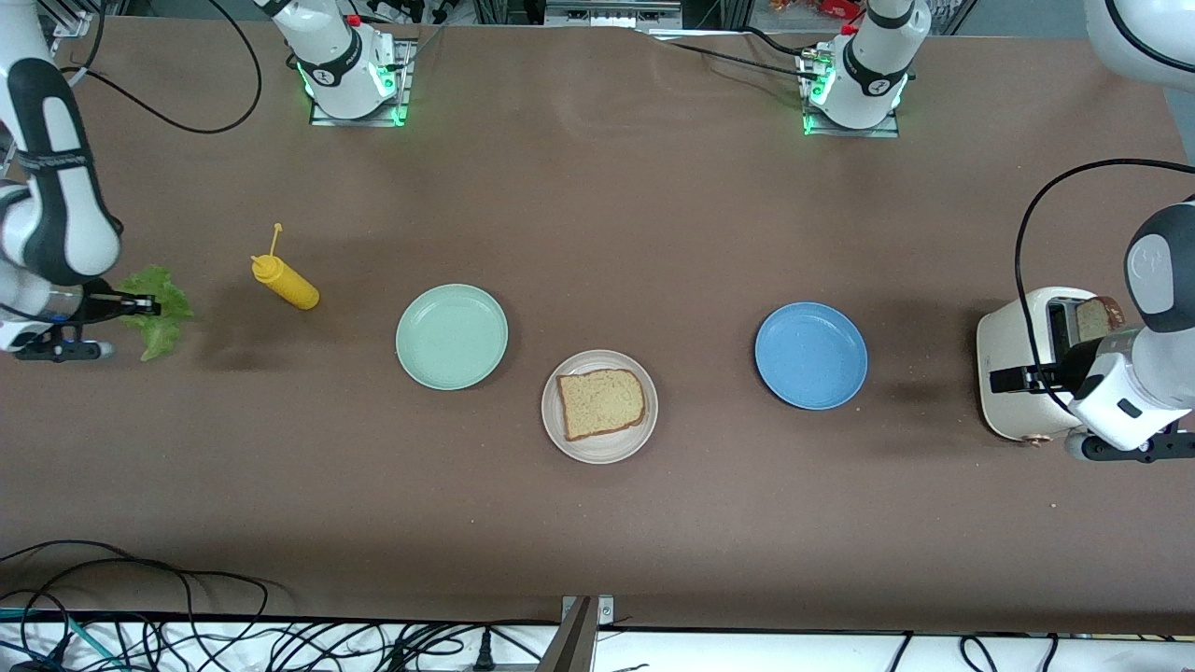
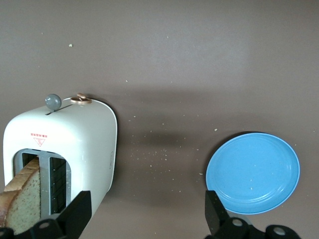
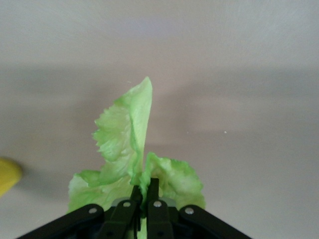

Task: Make sandwich on beige plate with both arms
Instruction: 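Lift the lettuce and carry it to the beige plate, then lay the lettuce on the bread and open the right gripper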

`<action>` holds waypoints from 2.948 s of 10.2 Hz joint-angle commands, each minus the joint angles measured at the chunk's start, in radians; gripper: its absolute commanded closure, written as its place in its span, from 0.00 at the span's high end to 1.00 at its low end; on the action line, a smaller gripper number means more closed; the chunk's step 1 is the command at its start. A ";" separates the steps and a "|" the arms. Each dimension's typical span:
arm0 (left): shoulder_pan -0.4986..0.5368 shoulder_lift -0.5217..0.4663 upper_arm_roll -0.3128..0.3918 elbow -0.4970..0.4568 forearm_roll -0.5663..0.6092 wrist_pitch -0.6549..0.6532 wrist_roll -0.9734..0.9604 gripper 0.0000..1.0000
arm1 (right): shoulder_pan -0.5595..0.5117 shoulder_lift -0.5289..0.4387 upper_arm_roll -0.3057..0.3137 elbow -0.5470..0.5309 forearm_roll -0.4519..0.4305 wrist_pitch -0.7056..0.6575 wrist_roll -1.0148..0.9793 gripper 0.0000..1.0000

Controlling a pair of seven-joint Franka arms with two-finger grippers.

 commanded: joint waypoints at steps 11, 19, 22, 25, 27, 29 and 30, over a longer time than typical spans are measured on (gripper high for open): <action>-0.001 -0.019 -0.002 -0.017 0.037 -0.020 -0.005 1.00 | 0.431 0.109 0.295 0.467 0.167 -0.191 1.415 0.00; -0.001 -0.017 -0.002 -0.031 0.037 -0.023 -0.005 1.00 | 0.784 0.407 0.273 0.468 0.304 0.475 1.963 0.00; -0.003 -0.017 -0.002 -0.031 0.037 -0.023 -0.005 1.00 | 0.813 0.439 0.254 0.467 0.175 0.485 1.968 0.00; -0.001 -0.017 -0.002 -0.031 0.037 -0.023 -0.006 1.00 | 0.822 0.462 0.254 0.465 0.034 0.525 1.969 0.00; -0.001 -0.017 -0.002 -0.031 0.037 -0.023 -0.006 1.00 | 0.825 0.461 0.253 0.464 -0.002 0.526 1.971 0.00; -0.001 -0.017 -0.002 -0.031 0.037 -0.022 -0.006 1.00 | 0.822 0.467 0.254 0.464 0.003 0.529 1.972 0.42; -0.001 -0.017 -0.002 -0.031 0.037 -0.022 -0.006 1.00 | 0.822 0.467 0.254 0.464 0.003 0.529 1.972 0.57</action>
